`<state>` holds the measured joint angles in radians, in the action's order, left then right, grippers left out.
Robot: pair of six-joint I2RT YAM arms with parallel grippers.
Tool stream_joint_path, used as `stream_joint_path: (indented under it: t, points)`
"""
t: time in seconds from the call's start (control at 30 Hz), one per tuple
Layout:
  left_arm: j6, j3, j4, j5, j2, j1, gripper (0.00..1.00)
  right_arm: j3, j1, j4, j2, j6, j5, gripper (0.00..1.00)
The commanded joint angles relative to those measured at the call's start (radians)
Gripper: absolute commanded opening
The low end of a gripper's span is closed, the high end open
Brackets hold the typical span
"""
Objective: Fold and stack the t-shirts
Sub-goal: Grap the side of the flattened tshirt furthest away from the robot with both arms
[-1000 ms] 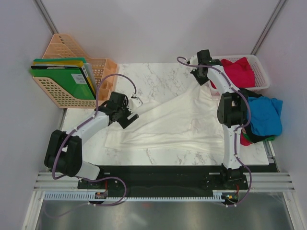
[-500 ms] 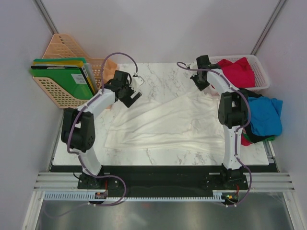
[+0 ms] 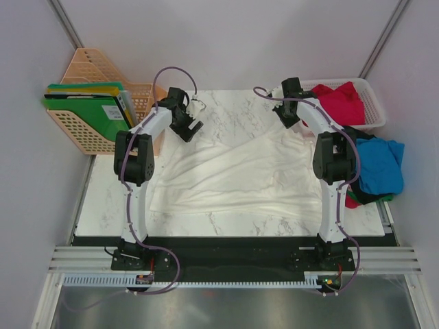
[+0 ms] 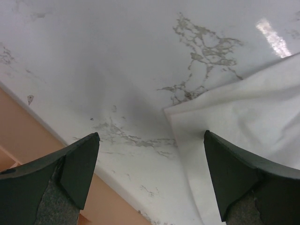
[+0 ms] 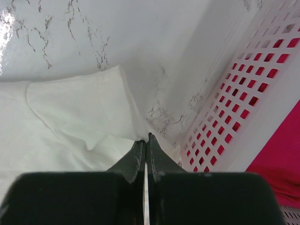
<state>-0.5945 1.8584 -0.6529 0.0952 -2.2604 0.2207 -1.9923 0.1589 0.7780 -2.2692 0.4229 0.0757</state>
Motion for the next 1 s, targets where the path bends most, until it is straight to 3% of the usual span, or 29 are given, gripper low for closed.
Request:
stream_joint_path:
  t: [0.0,0.2,0.57,0.97]
  points:
    - [0.019,0.094,-0.071,0.064,-0.025,-0.037,1.0,0.012,-0.005,-0.013,0.062,0.005,-0.004,0.0]
    - [0.015,0.107,-0.114,0.109,-0.045,-0.038,0.88,0.017,-0.006,-0.019,0.051,0.005,0.006,0.0]
    - [0.007,0.042,-0.174,0.242,0.03,-0.037,0.94,-0.011,0.011,-0.017,0.031,0.001,0.012,0.0]
    - [0.025,0.157,-0.206,0.299,-0.083,-0.035,0.9,0.027,0.016,-0.026,0.033,0.022,0.027,0.0]
